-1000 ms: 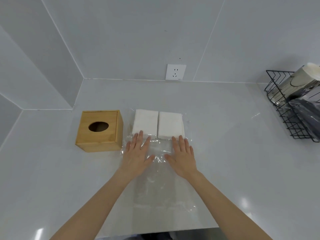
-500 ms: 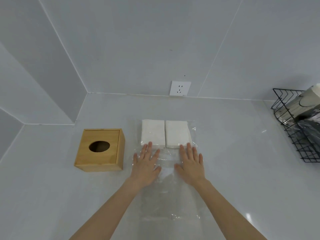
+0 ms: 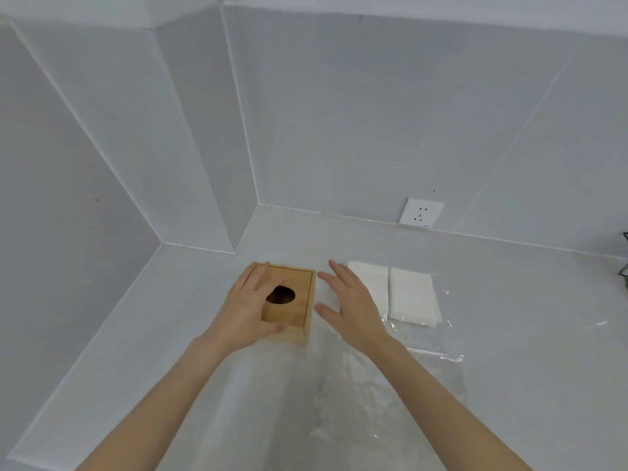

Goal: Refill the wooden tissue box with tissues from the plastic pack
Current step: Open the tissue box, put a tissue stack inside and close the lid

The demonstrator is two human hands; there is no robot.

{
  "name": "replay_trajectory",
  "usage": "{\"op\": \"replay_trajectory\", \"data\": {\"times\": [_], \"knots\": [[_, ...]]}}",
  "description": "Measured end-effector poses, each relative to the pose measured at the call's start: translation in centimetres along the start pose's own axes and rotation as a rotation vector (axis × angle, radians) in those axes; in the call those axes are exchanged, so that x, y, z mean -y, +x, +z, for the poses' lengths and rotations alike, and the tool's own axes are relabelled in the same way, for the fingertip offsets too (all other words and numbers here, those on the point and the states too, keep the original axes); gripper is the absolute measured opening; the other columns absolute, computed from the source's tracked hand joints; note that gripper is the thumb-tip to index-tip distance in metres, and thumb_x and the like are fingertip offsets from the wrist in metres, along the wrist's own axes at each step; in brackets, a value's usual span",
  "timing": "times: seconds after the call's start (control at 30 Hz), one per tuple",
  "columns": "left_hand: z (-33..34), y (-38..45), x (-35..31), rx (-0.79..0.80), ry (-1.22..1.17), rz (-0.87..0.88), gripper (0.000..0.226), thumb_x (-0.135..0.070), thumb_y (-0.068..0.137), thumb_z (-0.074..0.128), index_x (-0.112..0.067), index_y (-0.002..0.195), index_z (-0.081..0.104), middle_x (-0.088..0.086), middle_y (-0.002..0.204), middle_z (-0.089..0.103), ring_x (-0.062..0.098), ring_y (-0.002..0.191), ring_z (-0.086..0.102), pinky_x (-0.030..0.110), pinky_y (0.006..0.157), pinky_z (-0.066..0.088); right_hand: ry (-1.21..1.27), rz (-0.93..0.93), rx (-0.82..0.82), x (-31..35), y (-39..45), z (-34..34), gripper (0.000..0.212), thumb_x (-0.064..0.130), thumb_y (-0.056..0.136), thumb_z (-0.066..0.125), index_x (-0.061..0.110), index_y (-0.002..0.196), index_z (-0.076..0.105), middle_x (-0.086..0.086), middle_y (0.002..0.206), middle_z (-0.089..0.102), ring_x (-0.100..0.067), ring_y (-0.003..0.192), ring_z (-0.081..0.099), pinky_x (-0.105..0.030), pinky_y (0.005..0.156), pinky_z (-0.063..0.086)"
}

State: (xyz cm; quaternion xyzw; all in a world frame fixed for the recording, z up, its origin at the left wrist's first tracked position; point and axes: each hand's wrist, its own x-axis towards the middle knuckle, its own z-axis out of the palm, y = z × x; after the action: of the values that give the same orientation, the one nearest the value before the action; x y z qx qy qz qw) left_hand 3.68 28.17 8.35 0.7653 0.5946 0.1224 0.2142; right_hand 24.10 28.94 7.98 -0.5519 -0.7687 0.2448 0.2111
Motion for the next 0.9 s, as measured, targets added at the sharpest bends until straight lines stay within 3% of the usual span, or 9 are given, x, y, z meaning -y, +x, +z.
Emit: {"op": "replay_trajectory", "data": {"times": [0.2, 0.37, 0.53, 0.6, 0.67, 0.77, 0.83, 0.9], "knots": [[-0.1, -0.5, 3.3, 0.139, 0.059, -0.105, 0.077, -0.039, 0.075, 0.07, -0.029, 0.14, 0.031, 0.004, 0.157, 0.002, 0.023, 0.144, -0.006, 0.035, 0.116, 0.01, -0.163, -0.026, 0.297, 1.6, 0.8, 3.8, 0.073, 0.039, 0.081, 0.064, 0.022, 0.143, 0.029, -0.003, 0.158, 0.008, -0.016, 0.146, 0.002, -0.037, 0.117, 0.004], [0.1, -0.3, 4.1, 0.175, -0.002, -0.104, 0.062, -0.032, 0.081, 0.066, -0.028, 0.136, 0.038, 0.003, 0.157, 0.003, 0.02, 0.144, -0.002, 0.035, 0.115, 0.017, -0.304, -0.074, 0.271, 1.6, 1.3, 4.6, 0.058, 0.032, 0.081, 0.062, 0.021, 0.133, 0.039, -0.007, 0.155, 0.015, -0.022, 0.145, 0.002, -0.041, 0.116, 0.005], [-1.4, 0.7, 3.8, 0.292, 0.051, -0.044, 0.056, -0.031, 0.081, 0.066, -0.026, 0.131, 0.044, 0.006, 0.155, 0.014, 0.016, 0.144, 0.006, 0.031, 0.111, 0.023, -0.212, -0.026, 0.374, 2.0, 1.9, 3.8, 0.055, 0.034, 0.079, 0.065, 0.021, 0.128, 0.043, -0.009, 0.154, 0.017, -0.026, 0.145, 0.0, -0.043, 0.116, 0.001], [-2.5, 1.2, 3.5, 0.334, 0.06, -0.039, 0.054, -0.032, 0.08, 0.066, -0.026, 0.13, 0.046, 0.005, 0.151, 0.025, 0.017, 0.14, 0.019, 0.031, 0.106, 0.029, -0.171, -0.026, 0.398, 2.0, 2.2, 3.1, 0.053, 0.034, 0.079, 0.065, 0.021, 0.126, 0.045, -0.007, 0.148, 0.029, -0.024, 0.143, 0.011, -0.044, 0.117, 0.006], [-3.5, 1.7, 3.4, 0.361, -0.01, -0.059, 0.053, -0.033, 0.079, 0.067, -0.027, 0.128, 0.049, 0.004, 0.147, 0.034, 0.019, 0.13, 0.035, 0.028, 0.097, 0.034, -0.118, -0.04, 0.419, 2.1, 2.7, 2.2, 0.05, 0.038, 0.079, 0.064, 0.021, 0.123, 0.048, -0.003, 0.126, 0.046, -0.018, 0.123, 0.036, -0.045, 0.113, 0.018], [-5.1, 2.7, 3.9, 0.366, -0.153, -0.092, 0.05, -0.039, 0.075, 0.07, -0.032, 0.122, 0.055, -0.001, 0.138, 0.047, 0.014, 0.116, 0.046, 0.022, 0.086, 0.035, 0.065, 0.023, 0.44, 2.5, 3.1, 0.4, 0.044, 0.04, 0.085, 0.06, 0.025, 0.125, 0.05, 0.002, 0.117, 0.054, 0.002, 0.083, 0.048, -0.036, 0.107, 0.027], [-5.8, 3.5, 4.2, 0.32, -0.224, -0.106, 0.04, -0.044, 0.074, 0.07, -0.034, 0.112, 0.062, -0.007, 0.122, 0.06, 0.011, 0.11, 0.05, 0.02, 0.083, 0.036, 0.177, 0.067, 0.41, 2.5, 3.5, -0.6, 0.04, 0.041, 0.087, 0.057, 0.03, 0.125, 0.052, 0.003, 0.115, 0.06, -0.001, 0.077, 0.053, -0.017, 0.089, 0.039], [-6.2, 4.2, 4.1, 0.224, -0.303, -0.136, 0.029, -0.047, 0.073, 0.069, -0.032, 0.099, 0.068, -0.009, 0.103, 0.067, 0.009, 0.101, 0.057, 0.016, 0.078, 0.039, 0.266, 0.098, 0.32, 2.4, 3.9, -1.1, 0.032, 0.042, 0.088, 0.054, 0.031, 0.118, 0.059, 0.005, 0.108, 0.065, 0.0, 0.077, 0.054, -0.004, 0.072, 0.038]]}}
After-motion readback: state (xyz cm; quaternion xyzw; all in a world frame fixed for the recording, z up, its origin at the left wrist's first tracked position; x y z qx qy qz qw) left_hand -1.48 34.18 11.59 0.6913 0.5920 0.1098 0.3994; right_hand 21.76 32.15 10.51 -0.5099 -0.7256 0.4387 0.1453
